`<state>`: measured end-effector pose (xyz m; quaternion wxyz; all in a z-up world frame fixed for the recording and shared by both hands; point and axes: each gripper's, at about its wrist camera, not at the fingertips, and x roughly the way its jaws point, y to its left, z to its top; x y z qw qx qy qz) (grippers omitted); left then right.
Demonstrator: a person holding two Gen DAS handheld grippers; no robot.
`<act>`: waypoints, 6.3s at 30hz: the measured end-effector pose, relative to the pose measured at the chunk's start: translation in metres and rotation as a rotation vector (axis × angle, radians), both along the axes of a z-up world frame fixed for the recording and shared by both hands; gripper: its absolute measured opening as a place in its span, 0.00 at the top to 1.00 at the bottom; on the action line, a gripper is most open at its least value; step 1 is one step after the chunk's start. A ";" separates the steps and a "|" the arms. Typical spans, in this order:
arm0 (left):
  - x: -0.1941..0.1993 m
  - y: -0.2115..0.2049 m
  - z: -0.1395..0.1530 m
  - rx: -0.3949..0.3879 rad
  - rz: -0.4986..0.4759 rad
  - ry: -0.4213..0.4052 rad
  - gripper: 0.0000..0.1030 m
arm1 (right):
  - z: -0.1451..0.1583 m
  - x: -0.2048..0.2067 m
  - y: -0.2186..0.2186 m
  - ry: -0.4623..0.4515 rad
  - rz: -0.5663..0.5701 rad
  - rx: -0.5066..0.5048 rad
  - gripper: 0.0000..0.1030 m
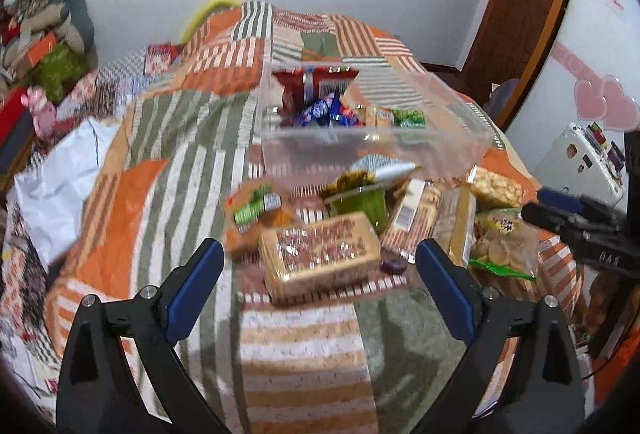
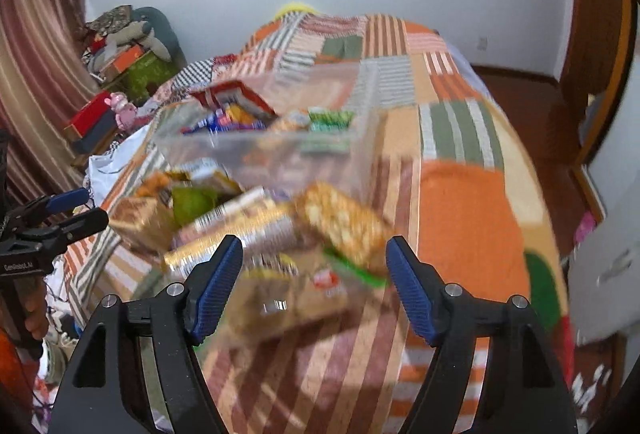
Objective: Organize snacks
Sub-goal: 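Grasp the square wrapped cake with the left tool while the right tool grasps the cracker bag, then lift the cake and cracker bag and carry both over the clear box, then open both tools to drop the cake and cracker bag into the box, then grasp the orange meatball bag with the left tool while the right tool grasps the bread roll pack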
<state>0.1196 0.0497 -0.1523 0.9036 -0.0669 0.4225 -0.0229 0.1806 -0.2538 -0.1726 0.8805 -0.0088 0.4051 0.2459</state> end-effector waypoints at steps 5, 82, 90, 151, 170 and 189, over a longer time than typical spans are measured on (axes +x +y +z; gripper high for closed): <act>0.006 0.004 -0.016 -0.048 0.034 0.034 0.05 | -0.009 -0.006 -0.001 0.004 -0.019 -0.003 0.22; 0.062 -0.021 0.052 -0.047 -0.013 -0.187 0.19 | 0.067 0.035 0.003 -0.214 0.010 0.131 0.52; 0.102 -0.042 0.045 -0.054 -0.050 -0.159 0.19 | 0.063 0.060 0.007 -0.211 0.032 0.115 0.52; 0.085 -0.026 0.057 0.011 -0.049 -0.133 0.09 | 0.066 0.077 0.017 -0.177 0.126 -0.014 0.31; 0.031 0.042 -0.017 -0.033 0.115 0.046 0.08 | -0.001 0.036 -0.008 0.018 0.057 -0.002 0.29; 0.080 0.044 -0.066 -0.003 0.136 0.116 0.10 | -0.030 0.048 -0.003 0.067 0.030 -0.044 0.29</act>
